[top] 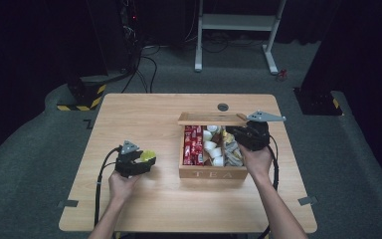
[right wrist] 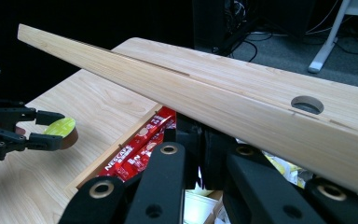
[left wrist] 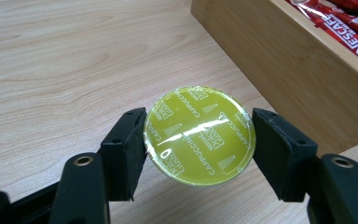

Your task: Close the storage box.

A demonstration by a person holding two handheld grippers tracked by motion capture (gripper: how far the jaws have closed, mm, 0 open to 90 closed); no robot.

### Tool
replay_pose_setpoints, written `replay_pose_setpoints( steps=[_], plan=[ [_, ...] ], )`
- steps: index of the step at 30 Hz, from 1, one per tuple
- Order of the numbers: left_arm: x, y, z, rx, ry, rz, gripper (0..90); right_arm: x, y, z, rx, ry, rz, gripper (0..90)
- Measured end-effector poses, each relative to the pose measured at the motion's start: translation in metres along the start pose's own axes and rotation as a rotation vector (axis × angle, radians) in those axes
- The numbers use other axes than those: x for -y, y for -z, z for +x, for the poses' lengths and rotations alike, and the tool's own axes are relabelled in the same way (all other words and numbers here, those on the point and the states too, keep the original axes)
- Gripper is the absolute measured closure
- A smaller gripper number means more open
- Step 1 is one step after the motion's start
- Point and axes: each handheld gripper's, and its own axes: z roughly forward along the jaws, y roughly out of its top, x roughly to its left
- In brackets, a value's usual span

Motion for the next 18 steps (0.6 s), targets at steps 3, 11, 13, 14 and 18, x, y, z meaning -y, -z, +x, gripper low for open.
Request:
replay_pose_setpoints(
  steps=[3, 11, 13, 14, 18],
  plan=[
    [0.001, -0.001, 0.000, -0.003, -0.004, 0.004, 37.9, 0.000, 0.000, 0.000, 0.000, -0.001, 0.000, 87.7],
    [0.002, -0.006, -0.003, -0.007, -0.022, 0.014, 37.8, 0.000, 0.000, 0.000, 0.001, -0.001, 0.001, 87.6],
    [0.002, -0.008, -0.004, -0.006, -0.025, 0.021, 37.8, 0.000, 0.000, 0.000, 0.001, -0.002, 0.001, 87.6],
    [0.002, -0.009, -0.005, -0.008, -0.028, 0.023, 37.8, 0.000, 0.000, 0.000, 0.000, -0.002, 0.001, 87.6],
    [0.002, -0.010, -0.006, -0.006, -0.025, 0.029, 37.6, 0.000, 0.000, 0.000, -0.001, -0.004, 0.000, 87.6]
  ],
)
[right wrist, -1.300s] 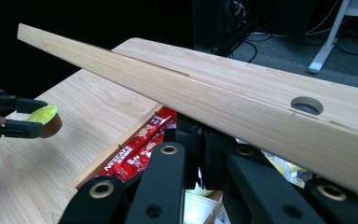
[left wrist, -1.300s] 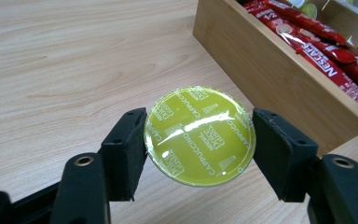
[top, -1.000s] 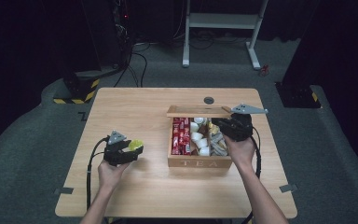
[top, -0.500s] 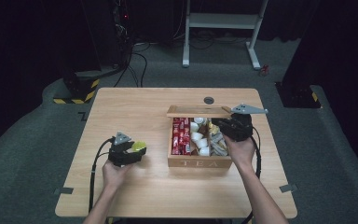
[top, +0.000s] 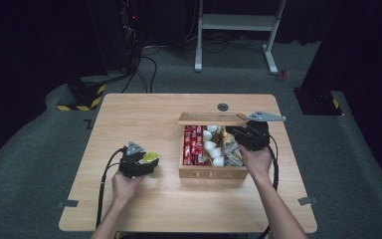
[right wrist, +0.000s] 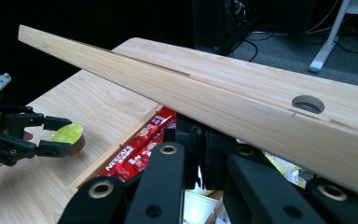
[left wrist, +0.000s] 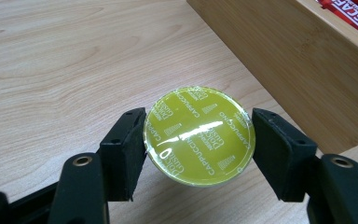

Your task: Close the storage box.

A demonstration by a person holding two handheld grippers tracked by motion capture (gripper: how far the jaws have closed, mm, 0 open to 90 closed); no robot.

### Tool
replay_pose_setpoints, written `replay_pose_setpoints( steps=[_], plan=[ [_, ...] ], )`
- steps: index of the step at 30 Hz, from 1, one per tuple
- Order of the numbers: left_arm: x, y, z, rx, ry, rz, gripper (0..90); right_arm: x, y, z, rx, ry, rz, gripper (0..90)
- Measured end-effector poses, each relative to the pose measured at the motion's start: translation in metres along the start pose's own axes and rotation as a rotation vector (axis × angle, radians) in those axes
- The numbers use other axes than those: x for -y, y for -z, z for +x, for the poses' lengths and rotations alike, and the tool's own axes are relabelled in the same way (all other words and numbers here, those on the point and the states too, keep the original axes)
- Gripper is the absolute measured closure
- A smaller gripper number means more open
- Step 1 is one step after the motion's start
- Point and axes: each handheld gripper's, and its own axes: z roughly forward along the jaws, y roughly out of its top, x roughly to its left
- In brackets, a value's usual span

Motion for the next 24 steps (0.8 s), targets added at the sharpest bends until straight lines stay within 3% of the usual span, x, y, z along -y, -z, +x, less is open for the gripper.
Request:
replay_pose_setpoints(
  steps=[17, 24],
  plan=[
    [0.000, 0.002, 0.002, -0.001, -0.001, -0.009, 35.1, 0.000, 0.000, 0.000, -0.002, -0.001, -0.001, 87.5],
    [-0.002, 0.012, 0.006, -0.012, 0.011, -0.049, 36.3, 0.000, 0.000, 0.000, -0.004, -0.002, -0.002, 87.5]
  ],
)
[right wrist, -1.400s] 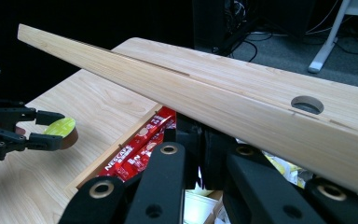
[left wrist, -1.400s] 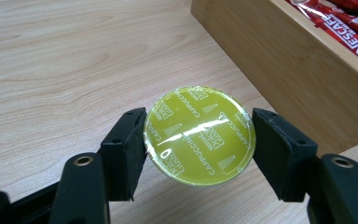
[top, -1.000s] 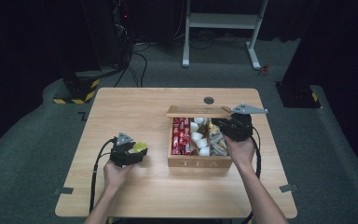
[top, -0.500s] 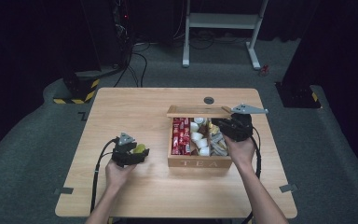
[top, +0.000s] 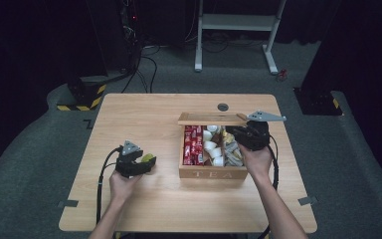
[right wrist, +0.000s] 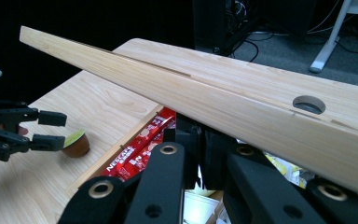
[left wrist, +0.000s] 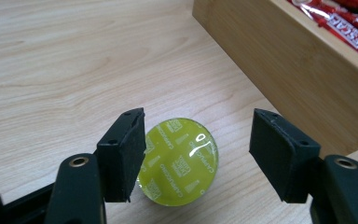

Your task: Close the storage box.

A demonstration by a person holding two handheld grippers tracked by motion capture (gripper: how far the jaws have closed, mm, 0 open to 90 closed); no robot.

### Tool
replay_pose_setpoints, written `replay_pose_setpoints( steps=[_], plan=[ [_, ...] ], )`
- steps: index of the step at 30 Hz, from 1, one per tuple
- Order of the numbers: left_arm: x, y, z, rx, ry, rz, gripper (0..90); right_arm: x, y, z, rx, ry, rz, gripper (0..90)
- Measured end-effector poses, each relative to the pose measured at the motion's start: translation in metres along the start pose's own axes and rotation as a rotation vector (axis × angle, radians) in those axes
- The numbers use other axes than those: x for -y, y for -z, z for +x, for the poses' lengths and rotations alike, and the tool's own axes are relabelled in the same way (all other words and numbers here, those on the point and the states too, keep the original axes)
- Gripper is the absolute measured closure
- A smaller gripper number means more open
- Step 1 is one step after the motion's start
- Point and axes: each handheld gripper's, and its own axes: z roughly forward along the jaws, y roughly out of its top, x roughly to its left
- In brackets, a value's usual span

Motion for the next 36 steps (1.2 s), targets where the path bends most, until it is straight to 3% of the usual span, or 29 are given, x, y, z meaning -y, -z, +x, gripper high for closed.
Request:
replay_pose_setpoints(
  steps=[9, 19, 25, 30, 36],
  plan=[
    [0.001, 0.014, 0.011, -0.024, 0.027, -0.036, 36.7, 0.000, 0.000, 0.000, -0.001, 0.000, 0.001, 87.4],
    [0.015, 0.028, 0.033, -0.066, 0.104, -0.053, 37.2, 0.001, 0.000, 0.001, -0.003, -0.001, 0.005, 87.0],
    [0.026, 0.033, 0.046, -0.103, 0.138, -0.038, 37.2, 0.003, 0.000, 0.001, -0.005, 0.000, 0.005, 87.0],
    [0.038, 0.030, 0.052, -0.167, 0.125, 0.010, 37.2, 0.004, 0.002, 0.001, -0.004, 0.000, 0.005, 87.0],
    [0.046, 0.027, 0.056, -0.196, 0.145, 0.030, 37.2, 0.005, 0.003, 0.001, -0.005, -0.002, 0.008, 87.1]
  ],
)
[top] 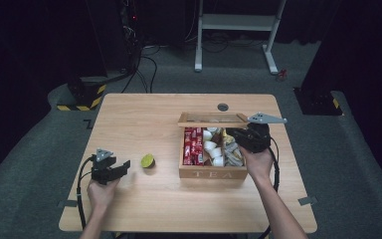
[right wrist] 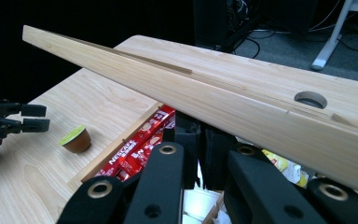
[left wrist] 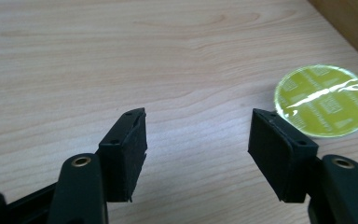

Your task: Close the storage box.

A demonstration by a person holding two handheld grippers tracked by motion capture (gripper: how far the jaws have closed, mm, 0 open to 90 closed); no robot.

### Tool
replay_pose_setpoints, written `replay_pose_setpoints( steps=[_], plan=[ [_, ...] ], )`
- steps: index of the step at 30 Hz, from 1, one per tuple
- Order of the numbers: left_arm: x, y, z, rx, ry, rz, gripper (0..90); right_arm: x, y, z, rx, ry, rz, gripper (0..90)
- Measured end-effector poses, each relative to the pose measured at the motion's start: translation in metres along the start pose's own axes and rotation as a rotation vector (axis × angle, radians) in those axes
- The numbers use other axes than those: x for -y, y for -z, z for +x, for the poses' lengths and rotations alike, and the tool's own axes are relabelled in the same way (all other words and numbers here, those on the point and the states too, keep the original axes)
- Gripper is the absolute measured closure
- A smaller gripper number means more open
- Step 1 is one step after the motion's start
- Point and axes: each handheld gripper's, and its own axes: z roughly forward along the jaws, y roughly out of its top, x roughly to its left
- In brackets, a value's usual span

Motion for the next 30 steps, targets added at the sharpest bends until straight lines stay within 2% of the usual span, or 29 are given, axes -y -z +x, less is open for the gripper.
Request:
replay_pose_setpoints(
  steps=[10, 15, 20, 24, 30],
  plan=[
    [0.009, -0.004, 0.004, -0.034, -0.002, 0.021, 36.8, 0.003, 0.002, 0.000, 0.001, 0.001, 0.002, 87.0],
    [0.015, -0.008, 0.005, -0.036, 0.011, 0.040, 36.3, 0.005, 0.003, 0.000, 0.000, 0.002, 0.004, 87.0],
    [0.018, -0.009, 0.006, -0.042, 0.012, 0.034, 35.9, 0.007, 0.003, 0.001, 0.000, 0.004, 0.009, 87.0],
    [0.023, -0.009, 0.004, -0.048, -0.006, 0.003, 34.8, 0.007, 0.004, 0.001, 0.001, 0.003, 0.011, 87.0],
    [0.023, -0.009, -0.002, -0.067, -0.047, 0.017, 31.3, 0.012, 0.008, 0.001, 0.000, 0.006, 0.010, 86.8]
  ],
)
